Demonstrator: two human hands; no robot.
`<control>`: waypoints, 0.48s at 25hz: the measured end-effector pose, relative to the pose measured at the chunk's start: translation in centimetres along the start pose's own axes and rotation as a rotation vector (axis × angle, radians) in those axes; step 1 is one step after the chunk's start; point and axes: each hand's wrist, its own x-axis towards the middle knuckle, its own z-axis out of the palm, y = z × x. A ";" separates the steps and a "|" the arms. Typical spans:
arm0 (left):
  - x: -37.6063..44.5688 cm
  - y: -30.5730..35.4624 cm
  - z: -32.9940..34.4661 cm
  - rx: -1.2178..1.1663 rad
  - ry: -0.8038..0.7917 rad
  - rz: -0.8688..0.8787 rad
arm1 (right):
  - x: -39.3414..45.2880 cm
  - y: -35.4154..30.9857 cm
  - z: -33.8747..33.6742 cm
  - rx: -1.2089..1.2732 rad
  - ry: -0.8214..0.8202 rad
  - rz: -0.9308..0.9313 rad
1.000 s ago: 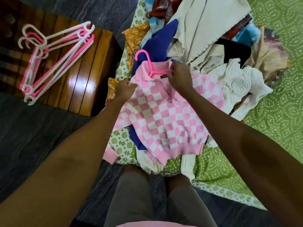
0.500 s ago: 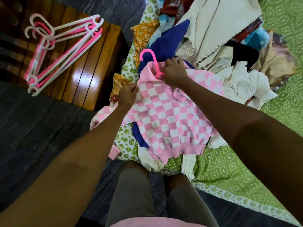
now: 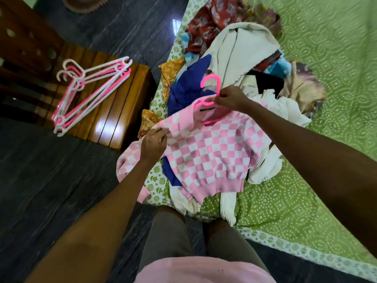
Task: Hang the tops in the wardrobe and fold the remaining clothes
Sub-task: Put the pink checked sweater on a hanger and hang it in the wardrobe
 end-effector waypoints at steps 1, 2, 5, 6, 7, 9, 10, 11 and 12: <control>-0.1 1.2 -0.8 -0.042 0.017 -0.001 | -1.1 -0.3 -0.7 -0.018 0.017 -0.028; -0.1 2.5 -1.8 -0.075 0.048 0.002 | -2.1 -0.5 -1.4 -0.030 0.044 -0.044; 1.3 6.1 -5.2 -0.098 0.125 0.012 | -5.4 -1.6 -3.9 -0.088 0.089 -0.099; 2.1 7.5 -6.6 -0.094 0.149 0.032 | -6.6 -1.9 -4.9 -0.093 0.089 -0.110; 3.2 9.0 -7.9 -0.094 0.153 0.049 | -7.6 -2.2 -5.8 -0.089 0.087 -0.118; 4.9 12.6 -10.7 -0.081 0.070 0.049 | -9.7 -3.1 -7.7 -0.072 0.109 -0.153; 5.5 14.3 -11.8 -0.070 -0.003 0.024 | -10.8 -3.7 -8.7 -0.070 0.126 -0.175; 6.1 15.7 -12.7 -0.074 -0.086 -0.018 | -11.9 -4.3 -9.7 -0.061 0.148 -0.204; 6.7 16.9 -13.5 -0.108 -0.176 -0.075 | -12.8 -4.8 -10.9 -0.035 0.173 -0.233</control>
